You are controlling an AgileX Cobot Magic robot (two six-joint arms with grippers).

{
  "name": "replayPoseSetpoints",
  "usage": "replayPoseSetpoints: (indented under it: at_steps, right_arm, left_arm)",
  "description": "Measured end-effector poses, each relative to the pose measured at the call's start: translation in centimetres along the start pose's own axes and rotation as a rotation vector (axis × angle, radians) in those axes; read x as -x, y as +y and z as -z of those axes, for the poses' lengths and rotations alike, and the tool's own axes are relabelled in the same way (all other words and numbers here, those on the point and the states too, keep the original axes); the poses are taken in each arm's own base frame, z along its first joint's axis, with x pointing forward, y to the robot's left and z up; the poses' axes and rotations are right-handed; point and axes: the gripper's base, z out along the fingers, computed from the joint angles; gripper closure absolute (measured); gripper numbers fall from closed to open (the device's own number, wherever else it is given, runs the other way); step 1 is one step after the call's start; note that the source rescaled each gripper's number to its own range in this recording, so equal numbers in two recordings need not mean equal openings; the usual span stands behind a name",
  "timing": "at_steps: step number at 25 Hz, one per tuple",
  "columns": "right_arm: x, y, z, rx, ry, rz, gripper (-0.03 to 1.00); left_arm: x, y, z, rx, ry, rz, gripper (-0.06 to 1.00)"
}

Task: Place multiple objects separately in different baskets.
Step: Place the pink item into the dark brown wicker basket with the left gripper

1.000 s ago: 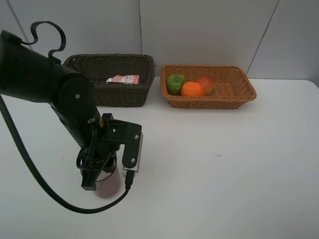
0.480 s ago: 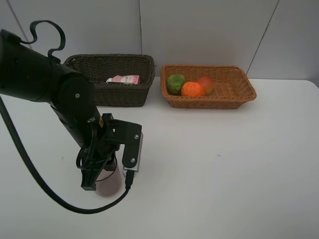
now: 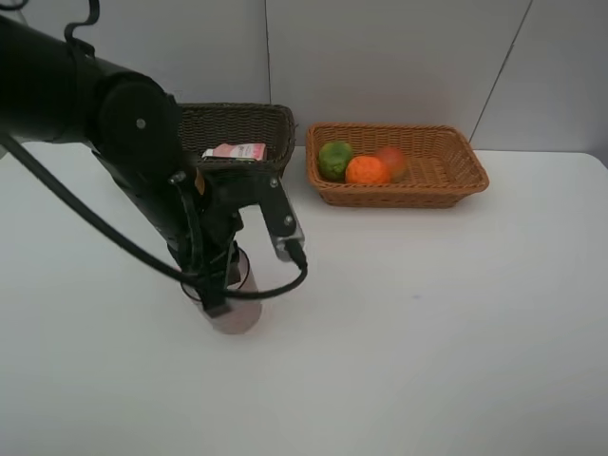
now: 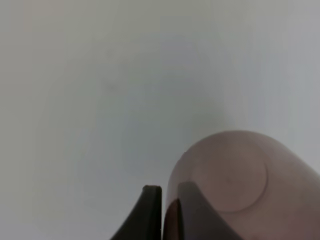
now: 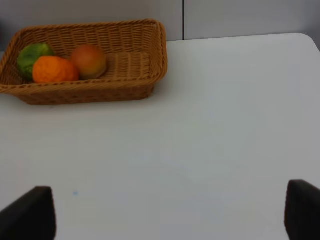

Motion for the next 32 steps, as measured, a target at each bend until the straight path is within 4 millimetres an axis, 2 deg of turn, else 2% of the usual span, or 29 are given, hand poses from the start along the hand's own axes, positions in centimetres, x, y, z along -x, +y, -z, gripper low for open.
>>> replayPoseSetpoints:
  at_steps: [3,6,10,15,20,23,27,32]
  right_arm:
    - [0.0,0.0,0.0,0.0,0.0,0.0,-0.03]
    - [0.0,0.0,0.0,0.0,0.0,0.0,-0.03]
    - [0.0,0.0,0.0,0.0,0.0,0.0,-0.03]
    - [0.0,0.0,0.0,0.0,0.0,0.0,-0.03]
    - [0.0,0.0,0.0,0.0,0.0,0.0,-0.03]
    - [0.0,0.0,0.0,0.0,0.0,0.0,-0.03]
    - [0.0,0.0,0.0,0.0,0.0,0.0,-0.03]
    - [0.0,0.0,0.0,0.0,0.0,0.0,-0.03]
  left_arm:
    - [1.8,1.4,2.1,0.039,-0.01,0.175,0.94]
    - [2.7,3.4,3.9,0.079,-0.006,0.359,0.94]
    - [2.9,7.1,6.3,0.165,-0.033,0.599,0.94]
    - [1.4,12.1,9.0,0.279,-0.087,0.859,0.94]
    - [-1.8,16.7,10.6,0.405,-0.12,1.039,0.94]
    - [-3.2,18.6,10.3,0.45,-0.142,1.094,0.94]
    - [-4.3,20.6,7.6,0.469,-0.149,1.109,0.94]
    - [-4.0,22.4,4.2,0.495,-0.236,1.034,0.94]
